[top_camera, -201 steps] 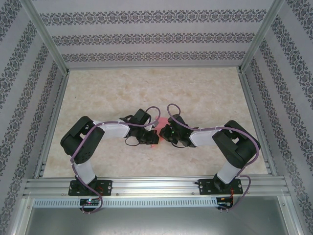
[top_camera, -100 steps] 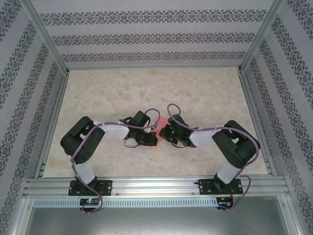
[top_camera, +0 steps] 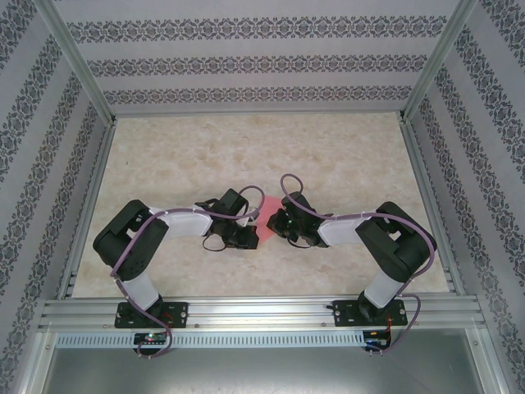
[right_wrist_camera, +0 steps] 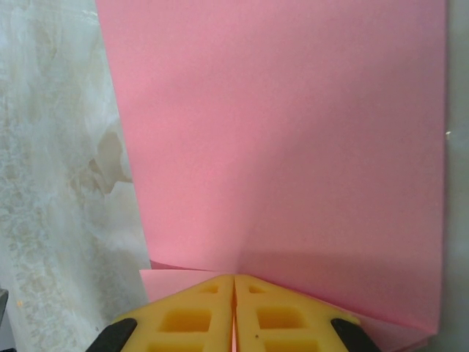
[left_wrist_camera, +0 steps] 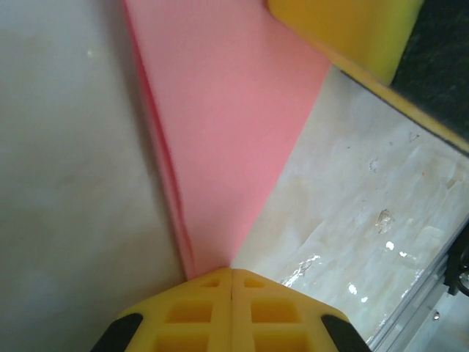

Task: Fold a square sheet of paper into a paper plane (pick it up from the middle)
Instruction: Third fold the triangle at the center of the table.

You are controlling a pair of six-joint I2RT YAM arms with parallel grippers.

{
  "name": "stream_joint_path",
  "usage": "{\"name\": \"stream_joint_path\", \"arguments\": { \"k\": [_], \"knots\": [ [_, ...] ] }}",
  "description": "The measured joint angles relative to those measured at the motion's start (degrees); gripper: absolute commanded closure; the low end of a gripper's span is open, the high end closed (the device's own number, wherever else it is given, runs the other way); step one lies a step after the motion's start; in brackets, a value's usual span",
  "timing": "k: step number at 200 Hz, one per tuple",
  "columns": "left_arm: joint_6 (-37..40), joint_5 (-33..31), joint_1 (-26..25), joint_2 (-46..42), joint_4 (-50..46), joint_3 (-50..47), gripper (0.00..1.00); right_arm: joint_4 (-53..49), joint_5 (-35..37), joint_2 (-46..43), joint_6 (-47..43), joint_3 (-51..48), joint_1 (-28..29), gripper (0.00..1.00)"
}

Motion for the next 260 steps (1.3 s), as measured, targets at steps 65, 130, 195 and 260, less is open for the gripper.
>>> {"name": "stream_joint_path", "arguments": {
  "k": [65, 130, 195, 260],
  "knots": [
    [-1.75, -2.97, 0.04, -7.65, -3.8, 0.26, 0.93, 0.02, -0.02, 0.0, 0.0, 0.0, -0.02, 0.9],
    [-4.74, -0.24, 0.15, 0.57, 1.7, 5.55, 0.94, 0.04, -0.07, 0.0, 0.02, 0.0, -0.02, 0.9],
    [-5.14, -1.75, 0.59, 5.07, 2.47, 5.62, 0.99, -1.05, -0.11, -0.42, -0.26, 0.39, -0.07, 0.89],
    [-5.11, -1.73, 0.59, 4.83, 3.74, 4.79, 1.0, -7.04, 0.04, -9.92, -1.73, 0.0, -0.42, 0.91]
  ]
}}
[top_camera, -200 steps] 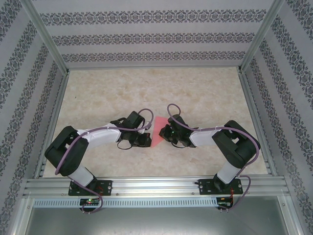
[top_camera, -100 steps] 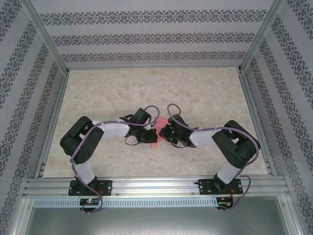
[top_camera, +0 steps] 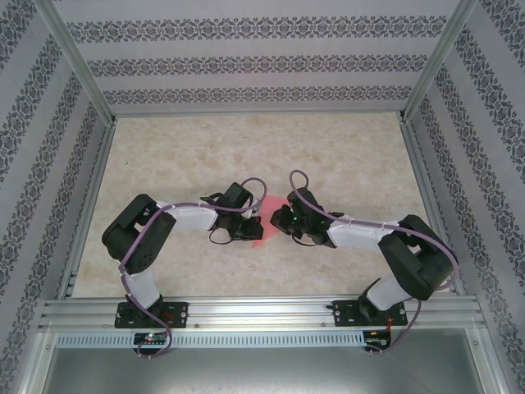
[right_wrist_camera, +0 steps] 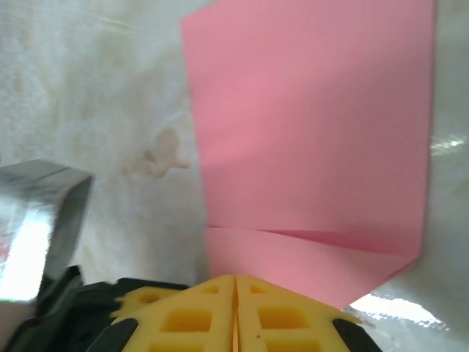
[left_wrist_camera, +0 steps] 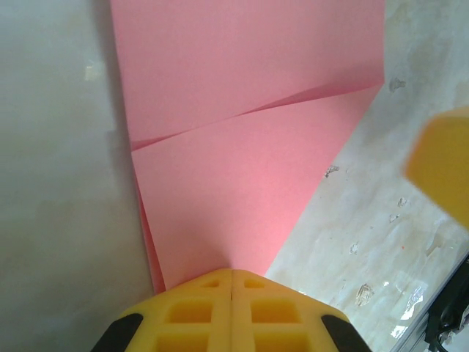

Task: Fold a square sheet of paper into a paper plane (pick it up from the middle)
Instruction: Third fold the triangle at the center of the table.

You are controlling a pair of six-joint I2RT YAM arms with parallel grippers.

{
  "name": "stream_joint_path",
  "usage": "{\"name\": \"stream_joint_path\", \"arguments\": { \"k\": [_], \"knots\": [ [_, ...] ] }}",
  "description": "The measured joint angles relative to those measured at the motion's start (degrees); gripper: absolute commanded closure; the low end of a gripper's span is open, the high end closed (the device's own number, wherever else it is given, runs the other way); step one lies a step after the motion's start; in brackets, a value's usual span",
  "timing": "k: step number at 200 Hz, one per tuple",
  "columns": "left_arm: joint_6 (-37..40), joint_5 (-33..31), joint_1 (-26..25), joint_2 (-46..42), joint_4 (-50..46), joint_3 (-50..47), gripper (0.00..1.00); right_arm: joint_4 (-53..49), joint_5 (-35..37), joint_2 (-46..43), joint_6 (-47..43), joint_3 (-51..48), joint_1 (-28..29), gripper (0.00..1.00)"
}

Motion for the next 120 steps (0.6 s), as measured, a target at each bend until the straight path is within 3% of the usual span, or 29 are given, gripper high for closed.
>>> {"name": "stream_joint_path", "arguments": {
  "k": [120],
  "knots": [
    [0.68, -0.02, 0.0, 0.0, -0.04, 0.02, 1.0, 3.8, -1.92, 7.76, 0.0, -0.7, 1.09, 0.91]
  ]
}}
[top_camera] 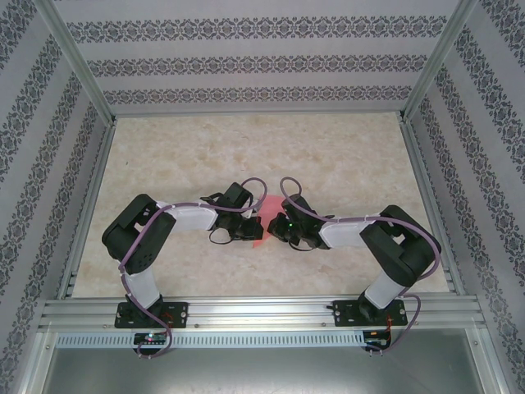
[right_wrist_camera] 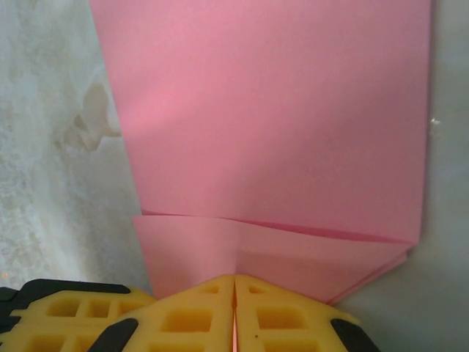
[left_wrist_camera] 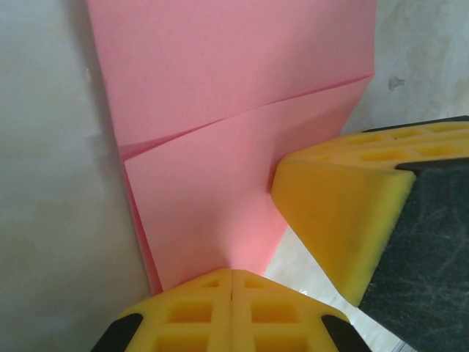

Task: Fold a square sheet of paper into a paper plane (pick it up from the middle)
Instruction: Third fold the triangle at the center of the table.

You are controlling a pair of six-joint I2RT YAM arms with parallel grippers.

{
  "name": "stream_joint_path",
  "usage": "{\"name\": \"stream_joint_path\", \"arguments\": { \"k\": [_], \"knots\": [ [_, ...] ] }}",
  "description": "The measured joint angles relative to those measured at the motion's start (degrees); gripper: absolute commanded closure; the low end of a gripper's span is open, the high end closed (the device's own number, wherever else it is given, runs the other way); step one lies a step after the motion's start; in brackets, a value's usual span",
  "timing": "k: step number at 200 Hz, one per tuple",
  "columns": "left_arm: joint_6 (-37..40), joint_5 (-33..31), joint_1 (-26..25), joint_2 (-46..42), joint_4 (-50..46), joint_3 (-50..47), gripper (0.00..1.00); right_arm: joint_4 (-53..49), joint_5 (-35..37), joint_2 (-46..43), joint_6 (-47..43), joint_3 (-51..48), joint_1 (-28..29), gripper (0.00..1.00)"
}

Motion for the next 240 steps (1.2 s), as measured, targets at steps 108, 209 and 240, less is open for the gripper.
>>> {"name": "stream_joint_path", "arguments": {
  "k": [108, 209, 240],
  "knots": [
    [1.29, -0.17, 0.0, -0.07, 0.48, -0.35, 1.0, 0.02, -3.17, 0.24, -4.5, 0.0, -10.45, 0.9],
    [1.49, -0.15, 0.0, -0.07, 0.48, -0.35, 1.0, -0.13, -5.05, -5.33, -7.58, -0.59, -12.15, 0.87],
    [1.51, -0.15, 0.0, -0.07, 0.48, -0.33, 1.0, 0.81, -4.79, -4.79, -7.15, 0.55, -8.26, 0.87]
  ]
}}
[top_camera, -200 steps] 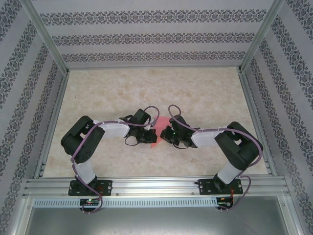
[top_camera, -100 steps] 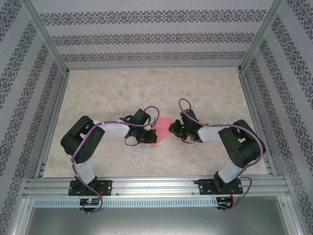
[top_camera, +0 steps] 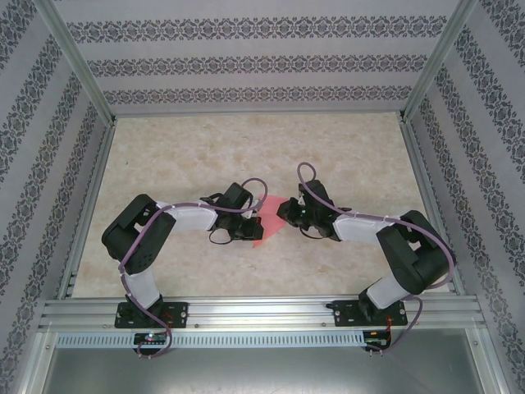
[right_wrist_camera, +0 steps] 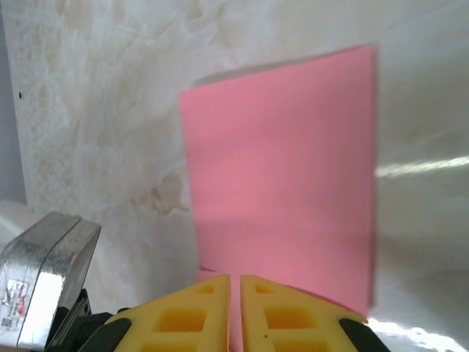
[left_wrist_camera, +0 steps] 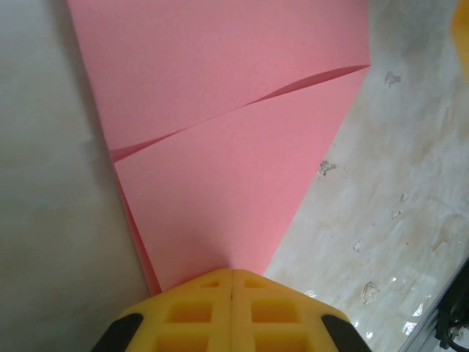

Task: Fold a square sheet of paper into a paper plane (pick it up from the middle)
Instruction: Third fold the triangle at the center of the table.

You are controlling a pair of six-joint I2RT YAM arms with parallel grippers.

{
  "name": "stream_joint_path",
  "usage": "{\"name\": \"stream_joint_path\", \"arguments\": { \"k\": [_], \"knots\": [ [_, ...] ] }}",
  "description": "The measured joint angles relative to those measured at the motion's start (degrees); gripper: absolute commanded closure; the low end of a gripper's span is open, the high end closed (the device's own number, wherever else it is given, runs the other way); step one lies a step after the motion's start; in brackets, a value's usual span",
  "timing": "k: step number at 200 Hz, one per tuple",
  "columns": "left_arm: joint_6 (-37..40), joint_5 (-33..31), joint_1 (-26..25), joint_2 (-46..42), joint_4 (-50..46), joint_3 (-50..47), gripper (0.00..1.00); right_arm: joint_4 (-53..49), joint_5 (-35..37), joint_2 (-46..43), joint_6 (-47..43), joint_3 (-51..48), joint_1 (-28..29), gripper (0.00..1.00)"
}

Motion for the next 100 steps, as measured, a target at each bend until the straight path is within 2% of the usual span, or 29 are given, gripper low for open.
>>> {"name": "stream_joint_path", "arguments": {
  "k": [41, 100],
  "knots": [
    [0.0, 0.17, 0.0, -0.09, -0.02, 0.0, 0.99, 2.54, -0.09, 7.21, 2.23, 0.11, 2.82, 0.92],
    [0.17, -0.92, 0.59, -1.51, -5.4, 1.97, 0.93, 5.73, 0.02, 8.59, 2.86, 0.15, 2.71, 0.92]
  ]
}}
